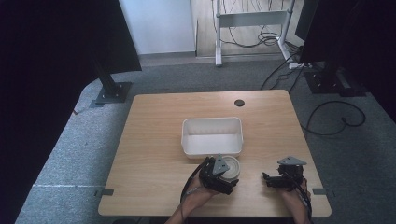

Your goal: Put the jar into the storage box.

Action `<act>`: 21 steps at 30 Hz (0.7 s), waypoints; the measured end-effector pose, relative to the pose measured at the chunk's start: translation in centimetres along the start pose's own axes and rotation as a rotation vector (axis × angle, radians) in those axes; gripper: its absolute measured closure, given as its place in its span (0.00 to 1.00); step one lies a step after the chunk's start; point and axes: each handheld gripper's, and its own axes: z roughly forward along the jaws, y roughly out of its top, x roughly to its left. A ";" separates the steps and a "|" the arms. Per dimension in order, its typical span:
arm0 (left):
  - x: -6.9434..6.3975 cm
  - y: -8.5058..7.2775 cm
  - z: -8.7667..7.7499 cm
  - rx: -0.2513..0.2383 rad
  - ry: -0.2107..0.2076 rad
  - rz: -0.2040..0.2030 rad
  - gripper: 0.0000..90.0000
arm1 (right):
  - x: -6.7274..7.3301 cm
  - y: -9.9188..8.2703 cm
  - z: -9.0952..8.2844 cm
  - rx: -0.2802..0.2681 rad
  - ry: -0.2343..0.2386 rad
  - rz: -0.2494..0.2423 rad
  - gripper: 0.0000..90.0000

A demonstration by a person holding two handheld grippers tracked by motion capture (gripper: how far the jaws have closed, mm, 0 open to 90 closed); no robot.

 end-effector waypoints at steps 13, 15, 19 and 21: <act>1.8 1.1 -0.3 -0.010 0.050 -0.024 0.11 | 0.0 0.0 0.0 0.000 0.000 0.000 0.01; 2.1 1.3 -0.3 -0.010 0.054 -0.031 0.11 | 0.0 0.0 0.0 0.000 0.000 0.000 0.01; 2.8 1.6 -0.5 -0.011 0.066 -0.045 0.11 | 0.0 0.0 0.0 0.000 0.000 0.000 0.01; 3.1 1.7 -0.5 -0.010 0.071 -0.049 0.11 | 0.0 0.0 0.0 0.000 0.000 0.000 0.01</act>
